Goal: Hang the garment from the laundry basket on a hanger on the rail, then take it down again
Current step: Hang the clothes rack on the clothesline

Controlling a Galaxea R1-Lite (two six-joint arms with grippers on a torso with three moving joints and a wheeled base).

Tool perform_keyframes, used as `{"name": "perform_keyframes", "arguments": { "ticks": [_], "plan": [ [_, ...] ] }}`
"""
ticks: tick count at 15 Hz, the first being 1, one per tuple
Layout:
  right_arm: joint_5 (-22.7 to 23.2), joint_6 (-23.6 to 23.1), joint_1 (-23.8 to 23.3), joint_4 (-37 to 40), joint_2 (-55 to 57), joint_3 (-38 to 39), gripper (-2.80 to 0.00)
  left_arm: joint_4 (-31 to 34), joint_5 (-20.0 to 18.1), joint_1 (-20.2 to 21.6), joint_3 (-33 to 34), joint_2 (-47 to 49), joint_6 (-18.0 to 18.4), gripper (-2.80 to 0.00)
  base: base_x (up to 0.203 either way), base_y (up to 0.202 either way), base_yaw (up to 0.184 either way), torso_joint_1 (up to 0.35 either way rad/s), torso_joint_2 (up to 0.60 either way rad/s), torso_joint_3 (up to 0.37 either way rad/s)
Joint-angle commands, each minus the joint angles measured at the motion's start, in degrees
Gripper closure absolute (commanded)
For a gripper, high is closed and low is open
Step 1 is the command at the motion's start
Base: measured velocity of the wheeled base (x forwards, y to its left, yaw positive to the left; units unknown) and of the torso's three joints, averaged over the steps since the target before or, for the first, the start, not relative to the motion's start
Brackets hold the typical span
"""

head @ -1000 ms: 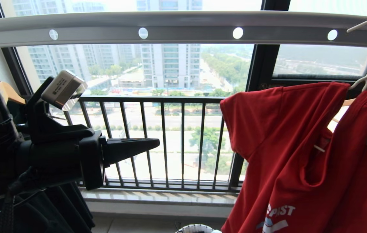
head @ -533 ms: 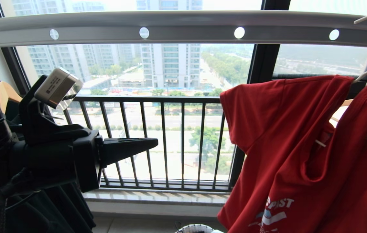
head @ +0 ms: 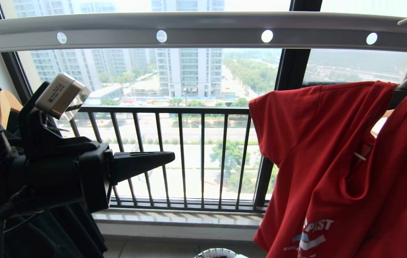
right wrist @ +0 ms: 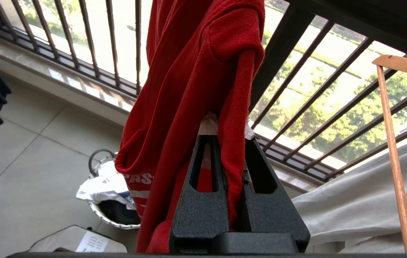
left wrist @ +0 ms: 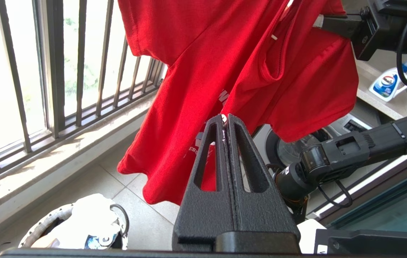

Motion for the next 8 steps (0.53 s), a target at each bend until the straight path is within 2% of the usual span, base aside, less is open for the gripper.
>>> {"name": "perform_keyframes", "arguments": {
  "ticks": [1, 4, 8],
  "plan": [
    [-2.0, 0.2, 0.0, 0.1, 0.4, 0.5, 0.0, -0.2, -0.2, 0.0, 0.1, -0.1, -0.1, 0.0, 0.0, 0.0, 0.0, 0.0, 0.0, 0.0],
    [-2.3, 0.1, 0.0, -0.4, 1.0, 1.1, 0.0, -0.5, -0.3, 0.0, 0.6, -0.8, 0.0, 0.0, 0.0, 0.0, 0.0, 0.0, 0.0, 0.0],
    [-5.8, 0.1, 0.0, -3.3, 1.9, 2.3, 0.0, -0.5, -0.3, -0.1, 0.6, -1.2, 0.1, 0.0, 0.0, 0.0, 0.0, 0.0, 0.0, 0.0]
  ]
}}
